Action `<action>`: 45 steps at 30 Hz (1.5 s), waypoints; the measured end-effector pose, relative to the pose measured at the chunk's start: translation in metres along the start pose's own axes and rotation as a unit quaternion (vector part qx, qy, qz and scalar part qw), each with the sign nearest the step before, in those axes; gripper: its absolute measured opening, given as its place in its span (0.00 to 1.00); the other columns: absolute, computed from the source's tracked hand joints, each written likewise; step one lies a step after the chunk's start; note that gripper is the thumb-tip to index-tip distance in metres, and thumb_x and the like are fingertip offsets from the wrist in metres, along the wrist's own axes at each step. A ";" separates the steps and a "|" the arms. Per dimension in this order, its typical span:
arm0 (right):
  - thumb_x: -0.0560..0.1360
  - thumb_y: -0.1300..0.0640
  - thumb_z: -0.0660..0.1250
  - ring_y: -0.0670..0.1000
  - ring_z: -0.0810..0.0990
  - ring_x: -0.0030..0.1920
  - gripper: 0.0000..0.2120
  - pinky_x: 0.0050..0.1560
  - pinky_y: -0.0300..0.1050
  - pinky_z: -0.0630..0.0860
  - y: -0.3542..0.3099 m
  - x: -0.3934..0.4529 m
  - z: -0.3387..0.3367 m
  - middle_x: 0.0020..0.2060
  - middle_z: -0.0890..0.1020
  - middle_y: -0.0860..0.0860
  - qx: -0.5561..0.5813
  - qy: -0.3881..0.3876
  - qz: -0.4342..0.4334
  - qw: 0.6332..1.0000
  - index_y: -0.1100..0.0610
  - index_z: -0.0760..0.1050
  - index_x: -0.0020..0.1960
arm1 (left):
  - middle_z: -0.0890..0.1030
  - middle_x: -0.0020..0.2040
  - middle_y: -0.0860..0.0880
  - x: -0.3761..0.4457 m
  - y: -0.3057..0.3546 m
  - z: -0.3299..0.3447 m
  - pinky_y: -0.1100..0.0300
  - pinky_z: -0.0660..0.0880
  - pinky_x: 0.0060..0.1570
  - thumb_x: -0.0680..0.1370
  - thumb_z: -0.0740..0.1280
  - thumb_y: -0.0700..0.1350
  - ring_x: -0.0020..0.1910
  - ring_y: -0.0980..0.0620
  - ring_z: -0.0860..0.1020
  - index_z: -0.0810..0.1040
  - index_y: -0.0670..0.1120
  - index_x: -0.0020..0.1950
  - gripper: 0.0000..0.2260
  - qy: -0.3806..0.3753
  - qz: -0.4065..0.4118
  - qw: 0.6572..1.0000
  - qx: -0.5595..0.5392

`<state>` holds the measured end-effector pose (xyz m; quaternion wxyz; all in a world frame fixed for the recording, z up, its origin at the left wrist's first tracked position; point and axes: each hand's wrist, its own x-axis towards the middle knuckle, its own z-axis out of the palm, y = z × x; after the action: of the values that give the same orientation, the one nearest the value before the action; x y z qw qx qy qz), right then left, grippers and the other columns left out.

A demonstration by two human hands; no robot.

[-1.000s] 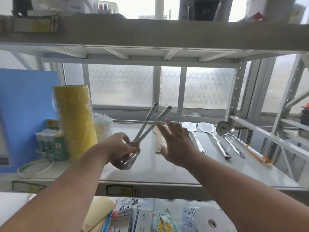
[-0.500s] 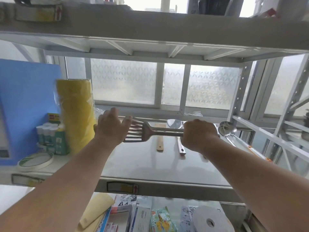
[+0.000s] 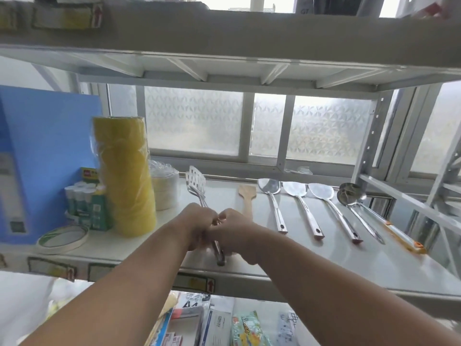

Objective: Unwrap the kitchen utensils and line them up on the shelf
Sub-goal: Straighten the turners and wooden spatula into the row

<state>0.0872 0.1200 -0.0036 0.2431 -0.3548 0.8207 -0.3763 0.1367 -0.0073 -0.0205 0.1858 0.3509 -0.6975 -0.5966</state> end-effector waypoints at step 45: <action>0.79 0.54 0.60 0.58 0.81 0.58 0.15 0.44 0.49 0.70 0.004 0.093 0.022 0.60 0.79 0.54 -0.323 0.143 -0.011 0.935 0.54 0.75 0.64 | 0.80 0.60 0.41 0.083 -0.019 -0.033 0.48 0.80 0.58 0.74 0.61 0.47 0.59 0.38 0.80 0.80 0.48 0.59 0.16 0.197 0.069 0.846 0.491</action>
<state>0.0413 0.0415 -0.0323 -0.0091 -0.3656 0.9201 -0.1406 0.1078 -0.0905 -0.0448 0.1633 0.4575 -0.8704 -0.0797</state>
